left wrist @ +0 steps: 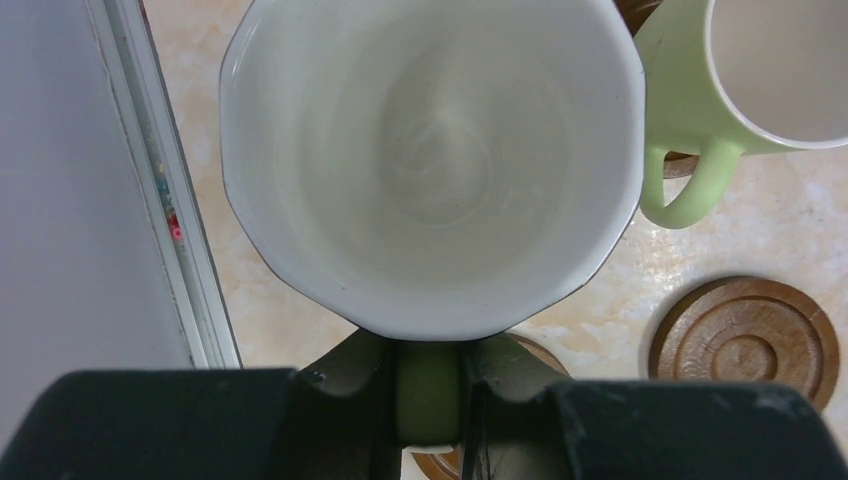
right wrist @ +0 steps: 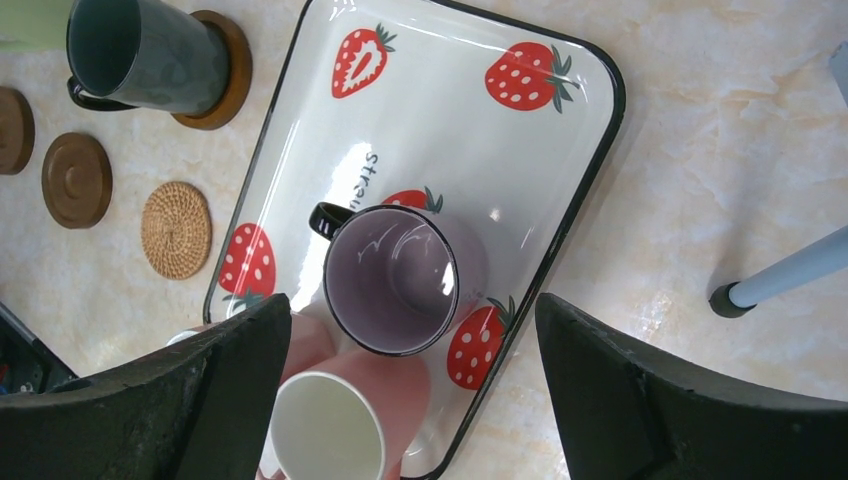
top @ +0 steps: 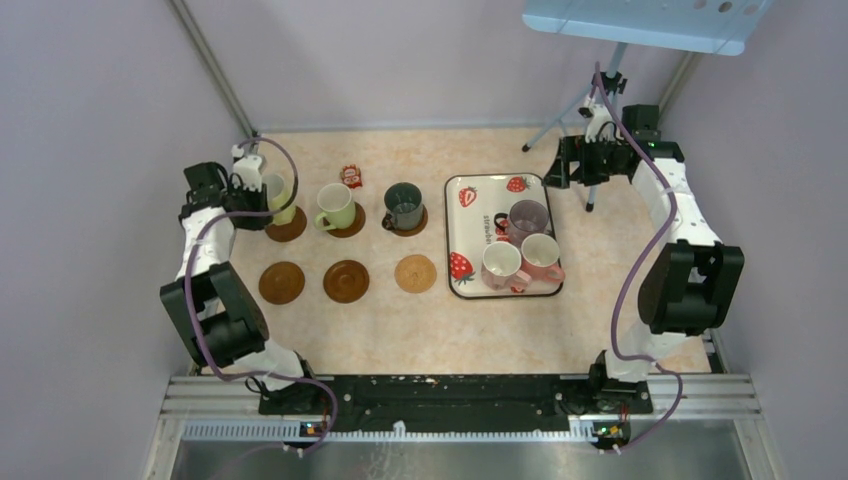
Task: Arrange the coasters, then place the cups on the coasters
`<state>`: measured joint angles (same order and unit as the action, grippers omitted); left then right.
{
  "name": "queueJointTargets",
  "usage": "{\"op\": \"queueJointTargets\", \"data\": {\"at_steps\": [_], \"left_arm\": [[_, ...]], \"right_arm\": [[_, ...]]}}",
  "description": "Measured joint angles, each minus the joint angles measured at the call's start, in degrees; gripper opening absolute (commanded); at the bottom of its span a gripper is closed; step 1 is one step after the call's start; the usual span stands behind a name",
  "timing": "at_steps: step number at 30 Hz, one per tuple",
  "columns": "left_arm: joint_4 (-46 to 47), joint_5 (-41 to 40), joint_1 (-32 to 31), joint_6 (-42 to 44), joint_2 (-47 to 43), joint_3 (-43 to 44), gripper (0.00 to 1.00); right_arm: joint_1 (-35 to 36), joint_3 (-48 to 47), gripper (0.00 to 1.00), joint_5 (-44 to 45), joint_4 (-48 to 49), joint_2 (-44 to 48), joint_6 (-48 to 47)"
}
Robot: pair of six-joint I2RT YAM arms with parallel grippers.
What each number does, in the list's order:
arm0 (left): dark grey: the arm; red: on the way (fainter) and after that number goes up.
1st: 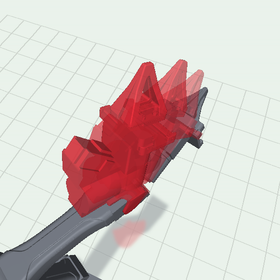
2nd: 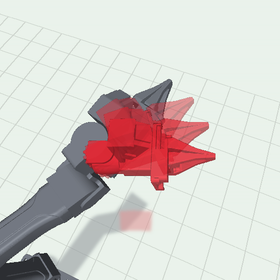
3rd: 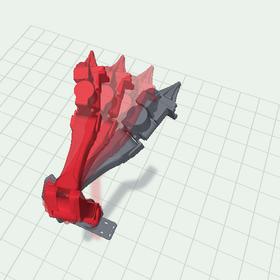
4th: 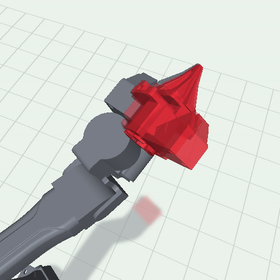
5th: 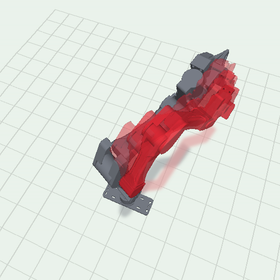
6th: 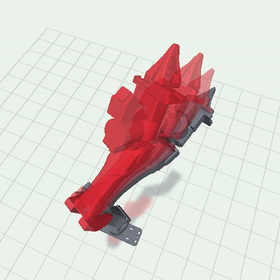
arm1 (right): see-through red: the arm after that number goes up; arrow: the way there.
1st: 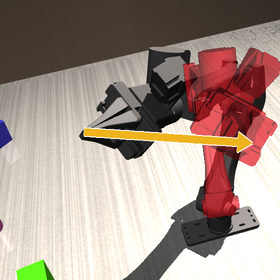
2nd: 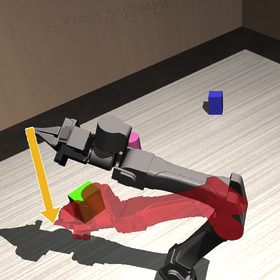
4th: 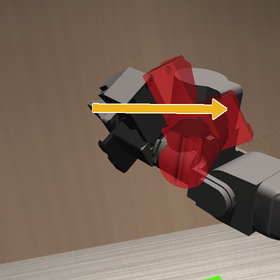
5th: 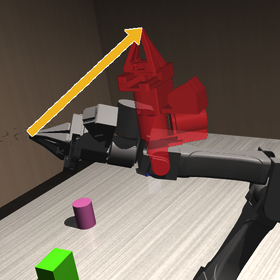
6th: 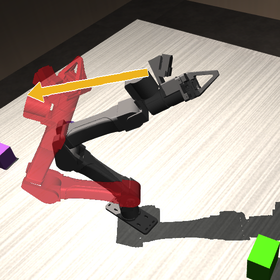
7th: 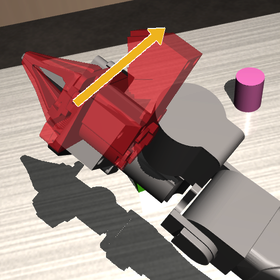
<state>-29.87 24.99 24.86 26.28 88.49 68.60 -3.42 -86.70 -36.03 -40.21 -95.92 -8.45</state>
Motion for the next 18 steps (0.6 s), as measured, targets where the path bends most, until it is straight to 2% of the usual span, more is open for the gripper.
{"op": "queueJointTargets", "data": {"at_steps": [11, 18], "left_arm": [[3.7, 2.3, 0.3, 9.1, 5.3, -0.2, 0.0], [-0.3, 6.2, 1.7, 16.4, 10.2, 3.5, 0.01]], "right_arm": [[0.0, 0.0, 0.9, 0.6, -0.7, 0.0, -0.5], [0.0, 0.0, 0.9, 1.0, -0.9, 0.0, -0.9]]}}
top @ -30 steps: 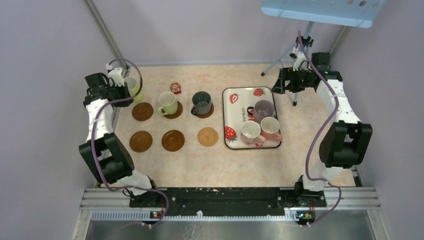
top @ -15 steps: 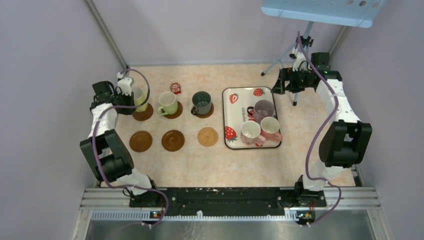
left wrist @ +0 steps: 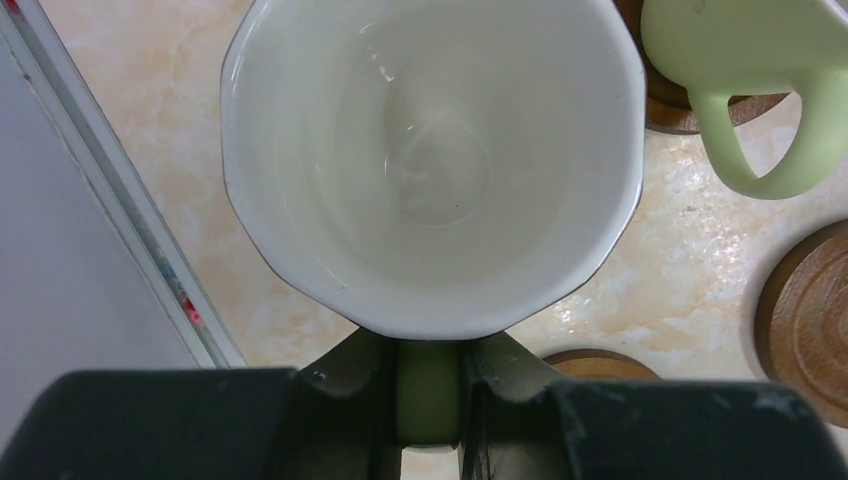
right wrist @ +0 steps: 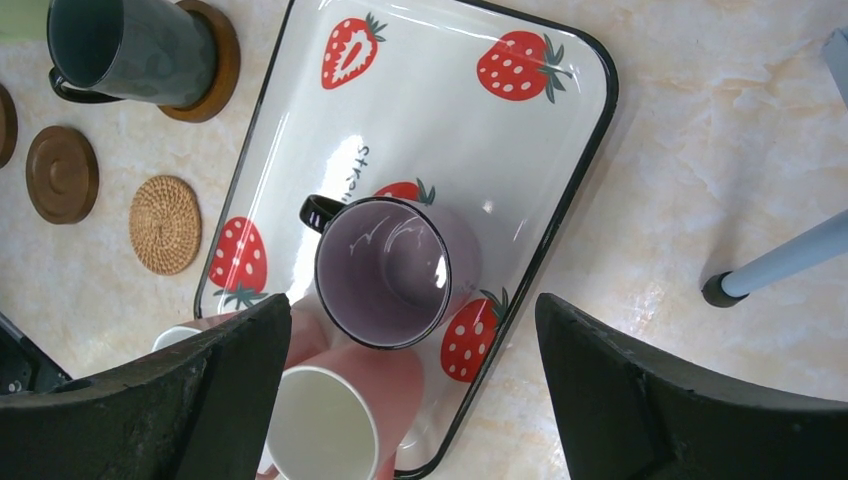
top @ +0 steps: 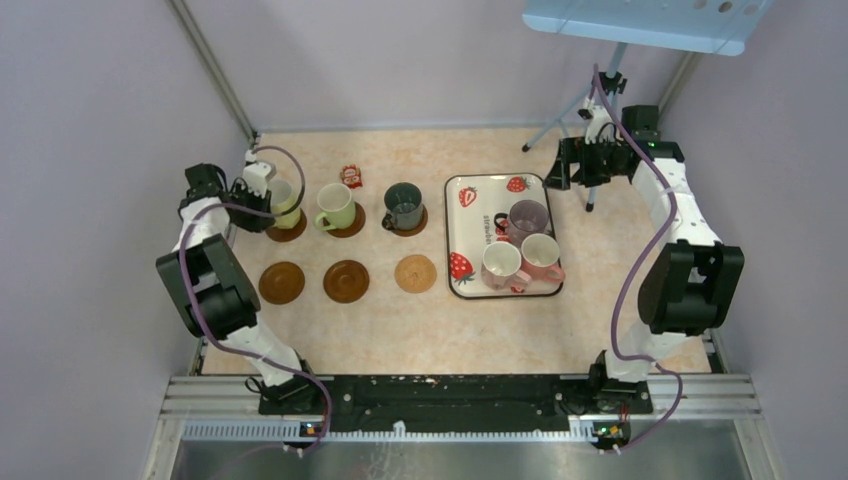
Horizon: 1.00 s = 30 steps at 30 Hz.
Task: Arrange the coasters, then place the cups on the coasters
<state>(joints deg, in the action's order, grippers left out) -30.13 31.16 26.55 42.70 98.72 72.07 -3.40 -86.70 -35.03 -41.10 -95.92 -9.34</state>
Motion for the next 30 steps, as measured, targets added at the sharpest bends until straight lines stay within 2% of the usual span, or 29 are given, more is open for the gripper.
{"op": "queueJointTargets", "data": {"at_steps": [12, 18, 30], "left_arm": [[-3.8, 3.0, 1.9, 8.3, 4.3, 5.7, 0.02], [-4.5, 2.9, 1.9, 8.7, 5.2, 5.8, 0.04], [-4.6, 3.5, 2.5, 8.4, 7.1, 6.9, 0.13]], "right_arm": [[0.0, 0.0, 0.9, 0.5, -0.5, 0.0, -0.1], [0.0, 0.0, 0.9, 0.6, -0.5, 0.0, -0.1], [0.0, 0.0, 0.9, 0.9, -0.5, 0.1, -0.1]]}}
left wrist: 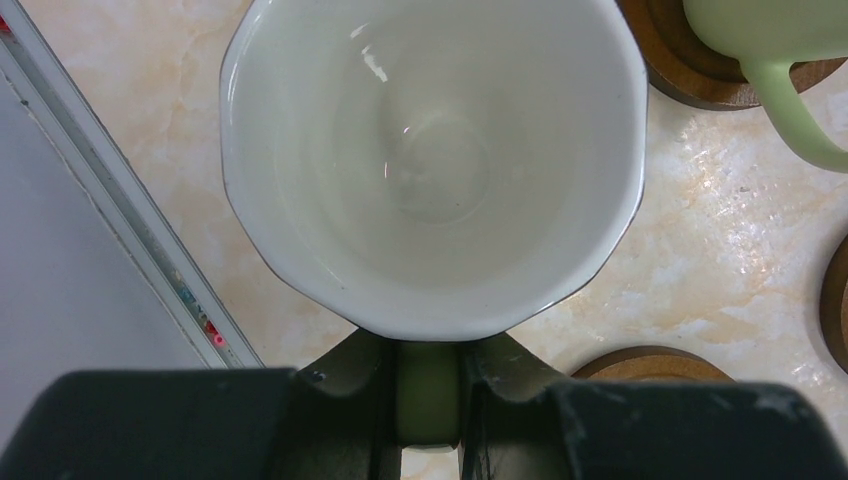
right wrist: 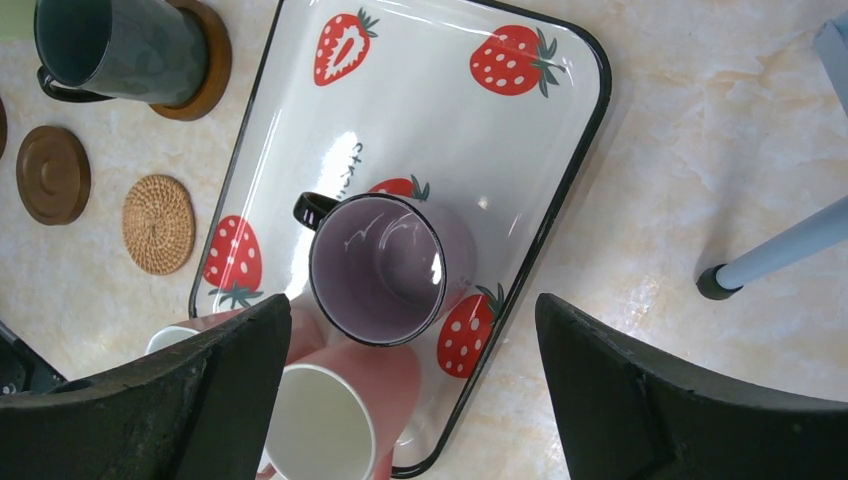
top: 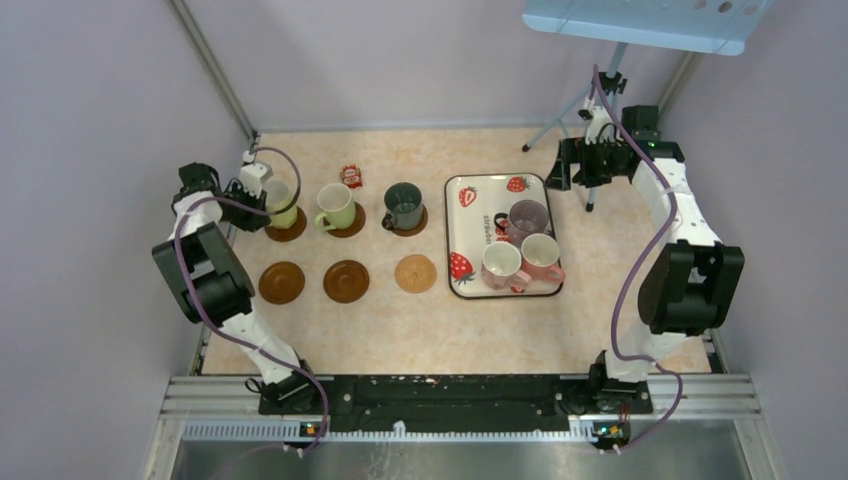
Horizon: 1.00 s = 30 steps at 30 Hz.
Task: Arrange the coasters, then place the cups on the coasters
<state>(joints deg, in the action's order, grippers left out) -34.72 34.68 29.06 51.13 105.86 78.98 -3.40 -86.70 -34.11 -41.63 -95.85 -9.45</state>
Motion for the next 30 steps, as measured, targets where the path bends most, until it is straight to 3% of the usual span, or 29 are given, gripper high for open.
{"op": "queueJointTargets", "data": {"at_steps": [22, 30], "left_arm": [[-0.1, -0.1, 0.3, 1.4, 0.0, -0.2, 0.29], [-0.3, -1.1, 0.6, 1.7, -0.6, -1.4, 0.3]], "right_arm": [[0.0, 0.0, 0.9, 0.2, 0.0, 0.0, -0.6], [0.0, 0.0, 0.9, 0.4, 0.0, 0.1, -1.0]]}}
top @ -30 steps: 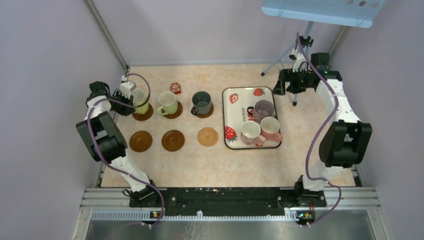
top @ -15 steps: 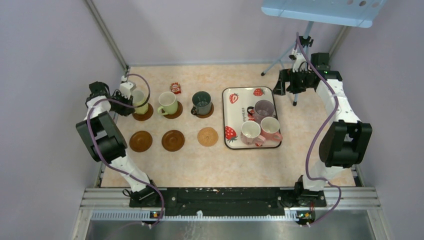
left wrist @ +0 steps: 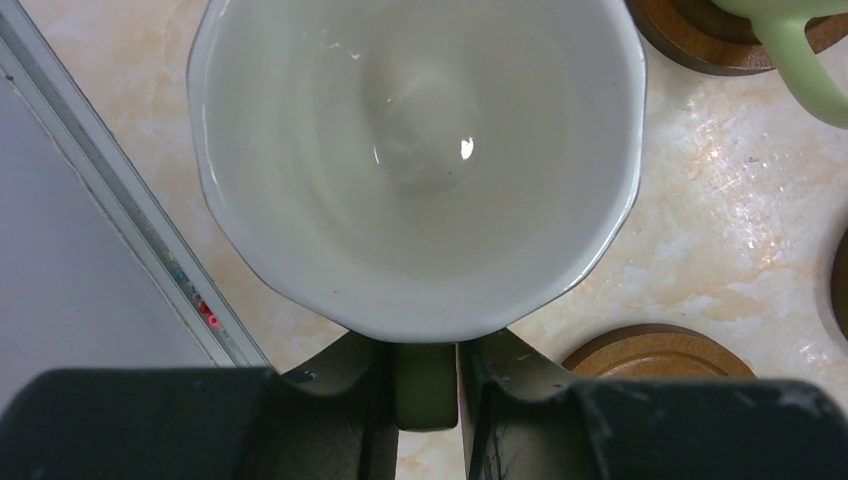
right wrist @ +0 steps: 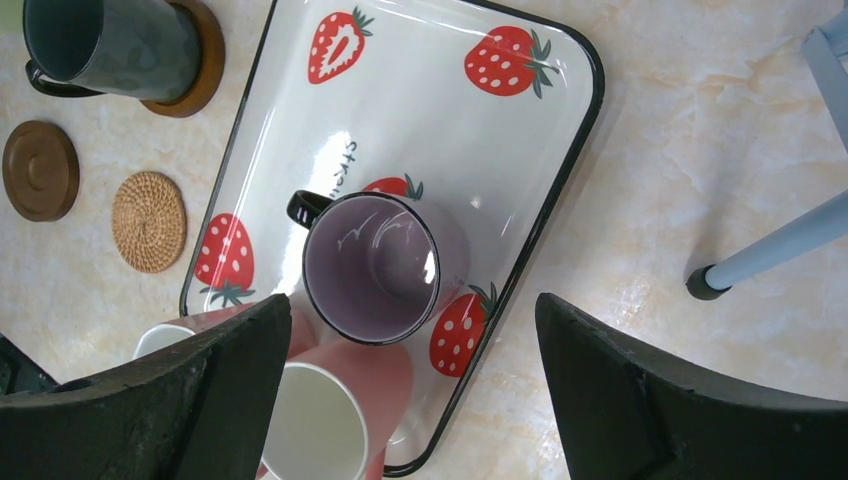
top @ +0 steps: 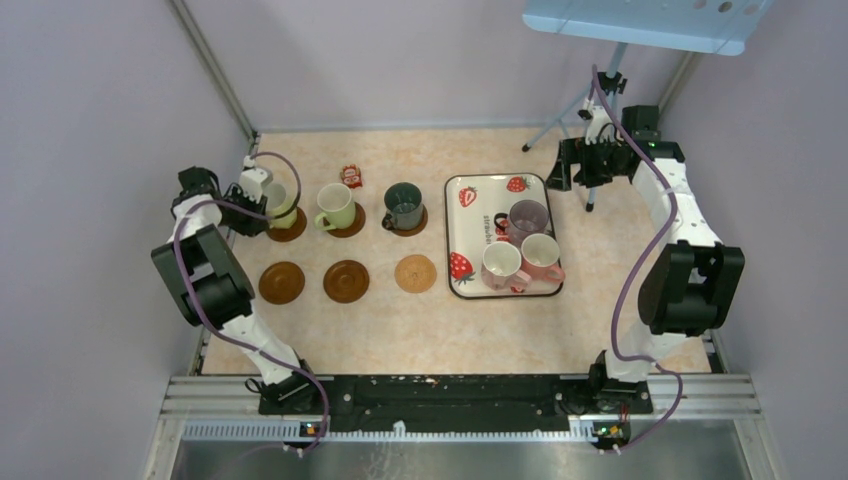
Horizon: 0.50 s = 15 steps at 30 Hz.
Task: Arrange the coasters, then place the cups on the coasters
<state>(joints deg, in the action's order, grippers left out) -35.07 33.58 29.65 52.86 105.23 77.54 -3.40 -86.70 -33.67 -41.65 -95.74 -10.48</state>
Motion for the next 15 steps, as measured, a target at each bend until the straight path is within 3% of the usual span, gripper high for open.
{"op": "queueJointTargets", "data": {"at_steps": [15], "left_arm": [[-0.2, -0.4, 0.3, 0.0, -2.0, -2.0, 0.26]], "right_arm": [[0.0, 0.0, 0.9, 0.0, 0.0, 0.1, 0.0]]}}
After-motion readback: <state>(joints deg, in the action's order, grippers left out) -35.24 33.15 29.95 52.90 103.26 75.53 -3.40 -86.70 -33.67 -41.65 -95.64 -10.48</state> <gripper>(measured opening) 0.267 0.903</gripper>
